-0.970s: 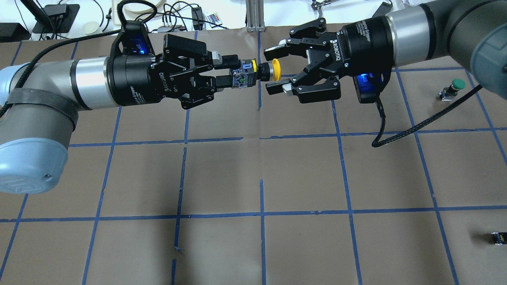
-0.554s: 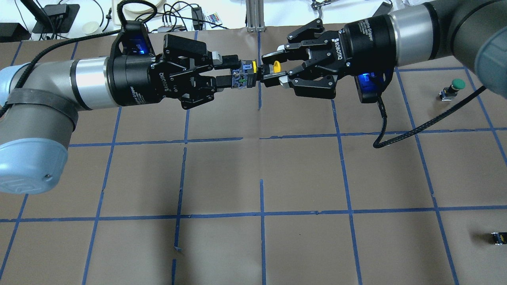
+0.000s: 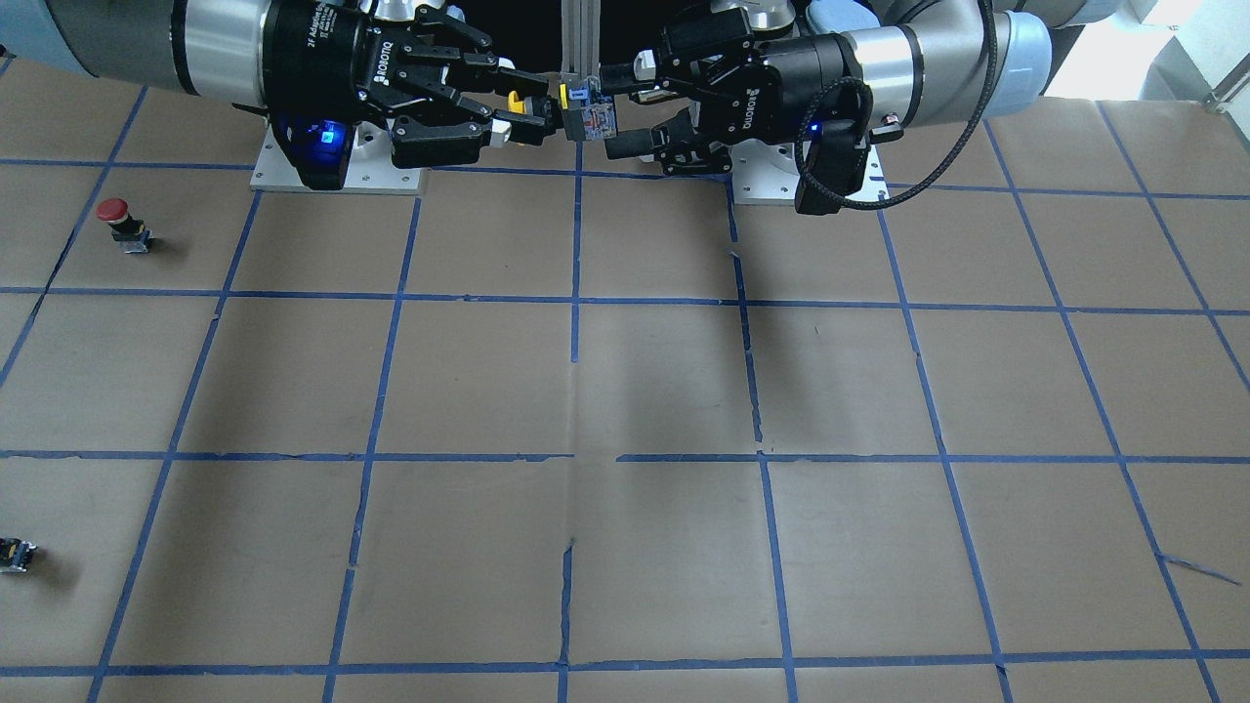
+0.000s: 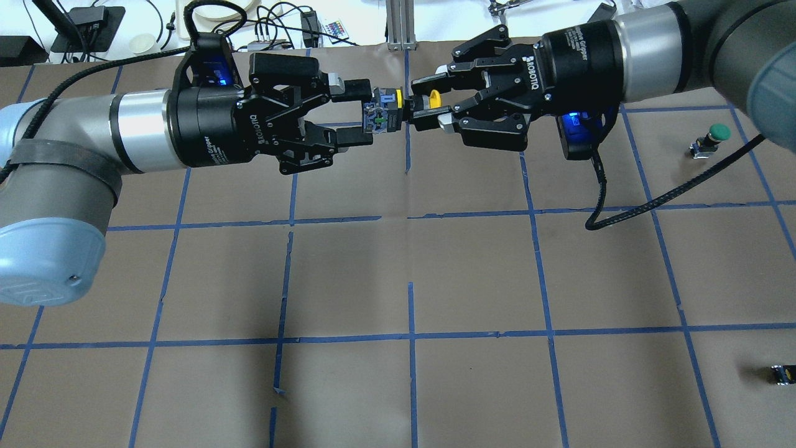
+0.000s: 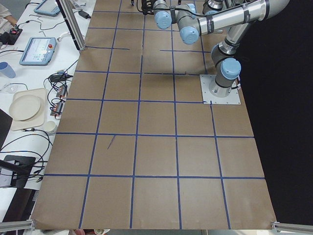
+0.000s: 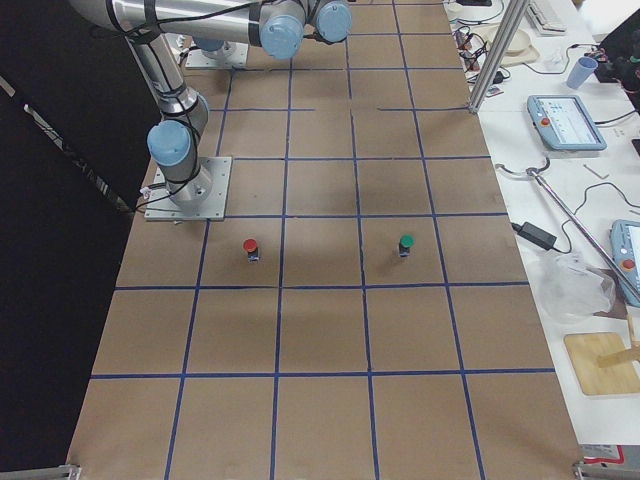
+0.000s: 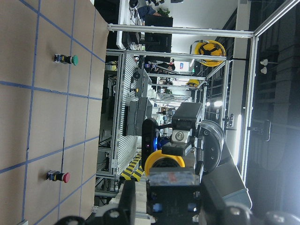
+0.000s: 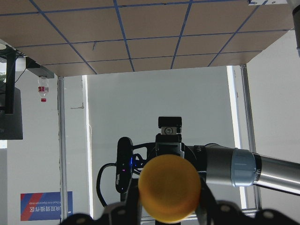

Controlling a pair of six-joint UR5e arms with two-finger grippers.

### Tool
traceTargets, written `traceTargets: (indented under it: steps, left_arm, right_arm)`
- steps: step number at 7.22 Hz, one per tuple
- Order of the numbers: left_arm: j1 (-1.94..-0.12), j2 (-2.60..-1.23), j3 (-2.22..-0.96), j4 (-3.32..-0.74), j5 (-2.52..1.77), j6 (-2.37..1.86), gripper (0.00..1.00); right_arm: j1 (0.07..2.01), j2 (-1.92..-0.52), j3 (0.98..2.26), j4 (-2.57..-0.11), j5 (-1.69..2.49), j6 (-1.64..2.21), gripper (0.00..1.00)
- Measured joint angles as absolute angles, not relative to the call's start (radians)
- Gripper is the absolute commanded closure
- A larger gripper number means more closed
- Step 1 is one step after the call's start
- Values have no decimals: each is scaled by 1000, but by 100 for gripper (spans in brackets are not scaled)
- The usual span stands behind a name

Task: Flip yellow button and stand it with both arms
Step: 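Close the right gripper on the button and open the left gripper, then carry the button down with the right gripper while the left gripper withdraws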

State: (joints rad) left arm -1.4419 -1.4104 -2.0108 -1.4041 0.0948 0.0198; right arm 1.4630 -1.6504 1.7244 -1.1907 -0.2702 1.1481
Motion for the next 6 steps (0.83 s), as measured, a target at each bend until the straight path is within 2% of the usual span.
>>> traceTargets:
  steps: [4, 6]
  left_arm:
    - [-1361, -1420, -1992, -1402, 144, -11, 1]
    - [-1290, -1447, -1959, -1352, 377, -20, 1]
  right_arm:
    - [1425, -1647, 1703, -1234, -497, 1124, 95]
    - [1411, -1648, 1661, -1238, -726, 986, 95]
